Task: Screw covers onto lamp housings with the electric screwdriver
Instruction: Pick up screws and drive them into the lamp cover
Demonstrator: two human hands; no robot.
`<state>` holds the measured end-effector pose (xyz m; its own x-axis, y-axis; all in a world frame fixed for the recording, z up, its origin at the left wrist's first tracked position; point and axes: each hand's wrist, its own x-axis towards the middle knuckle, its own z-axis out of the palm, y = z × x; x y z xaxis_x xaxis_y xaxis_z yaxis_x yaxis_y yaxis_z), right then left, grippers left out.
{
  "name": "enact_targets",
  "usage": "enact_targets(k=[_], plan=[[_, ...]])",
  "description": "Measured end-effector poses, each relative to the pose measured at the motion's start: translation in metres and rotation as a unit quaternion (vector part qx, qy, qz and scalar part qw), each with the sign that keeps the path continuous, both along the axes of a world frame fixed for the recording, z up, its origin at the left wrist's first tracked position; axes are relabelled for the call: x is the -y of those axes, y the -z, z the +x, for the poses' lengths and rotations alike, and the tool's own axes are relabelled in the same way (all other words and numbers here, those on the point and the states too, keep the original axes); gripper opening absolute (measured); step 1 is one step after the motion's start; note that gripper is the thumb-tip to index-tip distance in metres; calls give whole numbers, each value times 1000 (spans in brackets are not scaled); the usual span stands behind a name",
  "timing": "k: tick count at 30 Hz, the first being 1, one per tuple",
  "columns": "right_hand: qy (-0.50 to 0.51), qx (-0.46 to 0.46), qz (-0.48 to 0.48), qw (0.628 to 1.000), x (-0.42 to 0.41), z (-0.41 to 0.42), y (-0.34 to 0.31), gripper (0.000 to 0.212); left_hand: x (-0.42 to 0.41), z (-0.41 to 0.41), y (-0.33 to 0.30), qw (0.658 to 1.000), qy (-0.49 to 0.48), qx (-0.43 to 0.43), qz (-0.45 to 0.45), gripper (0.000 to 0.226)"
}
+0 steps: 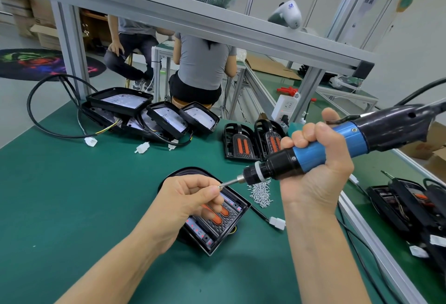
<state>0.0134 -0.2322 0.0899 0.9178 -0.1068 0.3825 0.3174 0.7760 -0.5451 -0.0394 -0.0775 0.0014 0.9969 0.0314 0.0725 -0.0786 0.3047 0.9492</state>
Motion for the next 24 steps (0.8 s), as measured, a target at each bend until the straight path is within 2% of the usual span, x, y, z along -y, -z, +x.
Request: enact_targets(k=[4, 9, 13, 21, 24], plan=[[2, 13, -8, 1000, 0, 0, 1, 25, 4, -1, 0, 1000, -20, 18, 2, 9], [13, 10, -1, 1000, -3, 1, 5, 24, 6, 1, 4, 993, -82, 55, 62, 25], [44, -26, 34, 998, -3, 3, 9, 27, 10, 3, 8, 981, -131, 83, 116, 22], [62, -28, 24, 997, -3, 7, 13, 27, 9, 10, 12, 983, -120, 63, 120, 20], [67, -36, 33, 997, 1, 12, 15, 26, 3, 11, 11, 970, -126, 83, 189, 27]])
